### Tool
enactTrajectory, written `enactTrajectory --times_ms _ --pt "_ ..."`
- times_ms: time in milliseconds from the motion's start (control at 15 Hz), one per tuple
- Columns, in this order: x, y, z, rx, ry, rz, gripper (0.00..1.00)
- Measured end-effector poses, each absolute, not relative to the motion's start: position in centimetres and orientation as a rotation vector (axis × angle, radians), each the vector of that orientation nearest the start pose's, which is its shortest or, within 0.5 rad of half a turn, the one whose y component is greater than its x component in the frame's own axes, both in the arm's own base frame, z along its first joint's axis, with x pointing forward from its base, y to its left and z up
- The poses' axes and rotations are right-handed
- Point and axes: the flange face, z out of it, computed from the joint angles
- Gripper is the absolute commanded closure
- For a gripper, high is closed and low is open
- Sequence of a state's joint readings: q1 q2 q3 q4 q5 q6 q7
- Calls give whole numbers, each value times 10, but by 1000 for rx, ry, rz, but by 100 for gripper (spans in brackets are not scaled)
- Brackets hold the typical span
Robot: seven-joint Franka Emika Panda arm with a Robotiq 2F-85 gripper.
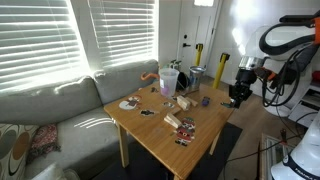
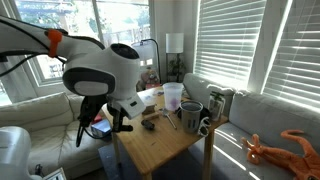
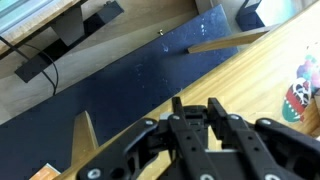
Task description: Flip the toy cars to make them stand on wheels starting with the toy car at the bottom of the table surface
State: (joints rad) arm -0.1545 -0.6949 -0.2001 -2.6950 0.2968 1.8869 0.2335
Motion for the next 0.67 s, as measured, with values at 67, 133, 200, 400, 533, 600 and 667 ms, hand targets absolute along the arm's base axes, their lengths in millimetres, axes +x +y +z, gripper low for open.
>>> enactTrajectory --times_ms 67,133,200,400,533,600,667 --pt "309 -92 428 -2585 874 158 70" --pt "309 -92 428 -2584 876 161 70" --pt "310 -92 427 -2584 877 163 93" --pt "310 -92 426 -2579 880 167 93" --pt "310 -93 426 -2547 885 173 93" --pt "309 -94 425 -2515 885 179 93" --pt "308 -96 425 -2475 877 188 93"
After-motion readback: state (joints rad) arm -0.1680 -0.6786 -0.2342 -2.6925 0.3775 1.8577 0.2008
